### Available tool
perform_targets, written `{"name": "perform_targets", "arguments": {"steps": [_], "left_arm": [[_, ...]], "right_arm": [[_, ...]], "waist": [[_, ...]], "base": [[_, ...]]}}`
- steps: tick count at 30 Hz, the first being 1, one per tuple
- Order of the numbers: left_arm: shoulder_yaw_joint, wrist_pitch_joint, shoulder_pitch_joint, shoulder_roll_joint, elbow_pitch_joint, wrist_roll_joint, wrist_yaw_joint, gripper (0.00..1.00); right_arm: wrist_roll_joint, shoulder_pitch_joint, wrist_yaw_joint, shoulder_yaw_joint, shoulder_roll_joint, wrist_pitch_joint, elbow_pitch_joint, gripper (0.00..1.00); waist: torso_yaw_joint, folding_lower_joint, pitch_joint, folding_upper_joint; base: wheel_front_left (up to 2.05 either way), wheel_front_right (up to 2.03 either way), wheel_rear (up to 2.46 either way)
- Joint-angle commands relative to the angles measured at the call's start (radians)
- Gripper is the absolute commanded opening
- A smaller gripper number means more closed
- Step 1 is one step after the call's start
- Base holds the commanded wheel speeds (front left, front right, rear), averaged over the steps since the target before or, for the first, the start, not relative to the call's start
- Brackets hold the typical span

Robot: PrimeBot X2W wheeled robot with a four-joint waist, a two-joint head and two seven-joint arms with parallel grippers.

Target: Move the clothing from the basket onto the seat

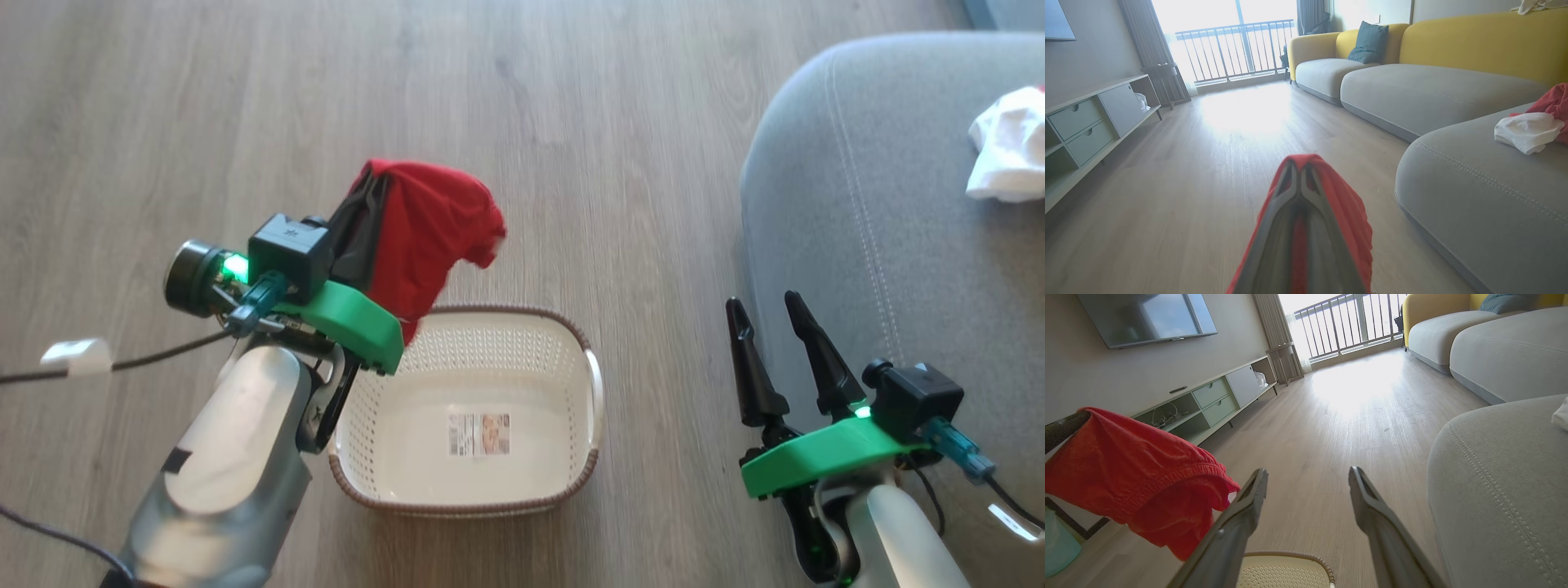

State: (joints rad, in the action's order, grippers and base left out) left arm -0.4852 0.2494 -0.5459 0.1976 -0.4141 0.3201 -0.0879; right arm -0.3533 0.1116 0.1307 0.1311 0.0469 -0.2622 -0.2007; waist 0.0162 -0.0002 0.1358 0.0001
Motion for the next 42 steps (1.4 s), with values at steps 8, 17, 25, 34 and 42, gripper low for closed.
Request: {"name": "perform_targets", "arguments": {"steps": [8, 17, 25, 34, 42], "left_arm": [[0.202, 0.012, 0.016, -0.049, 0.286, -0.104, 0.034, 0.00], [0.243, 0.012, 0.051, -0.109, 0.489, -0.180, 0.127, 0.00], [0.136, 0.012, 0.103, -0.131, 0.570, -0.216, 0.199, 0.00], [0.052, 0.012, 0.155, -0.130, 0.584, -0.239, 0.214, 0.00], [0.041, 0.012, 0.172, -0.135, 0.583, -0.238, 0.217, 0.00]], "right_arm": [[-0.011, -0.020, 0.000, 0.015, 0.003, 0.000, 0.022, 1.00], [-0.006, -0.036, 0.000, 0.011, 0.003, 0.000, 0.025, 1.00], [-0.001, -0.043, 0.000, 0.005, 0.003, 0.000, 0.036, 1.00], [0.000, -0.043, 0.000, 0.002, 0.003, 0.000, 0.034, 1.00], [0.006, -0.043, 0.000, 0.000, 0.003, 0.000, 0.029, 1.00]], "waist": [[0.030, 0.0002, -0.089, -0.0001], [0.035, 0.0002, -0.117, -0.0001], [0.038, 0.0002, -0.108, -0.0001], [0.033, 0.0002, -0.106, -0.0001], [0.032, 0.0002, -0.114, -0.0001]], "base": [[0.00, 0.00, 0.00], [0.00, 0.00, 0.00], [0.00, 0.00, 0.00], [0.00, 0.00, 0.00], [0.00, 0.00, 0.00]]}}
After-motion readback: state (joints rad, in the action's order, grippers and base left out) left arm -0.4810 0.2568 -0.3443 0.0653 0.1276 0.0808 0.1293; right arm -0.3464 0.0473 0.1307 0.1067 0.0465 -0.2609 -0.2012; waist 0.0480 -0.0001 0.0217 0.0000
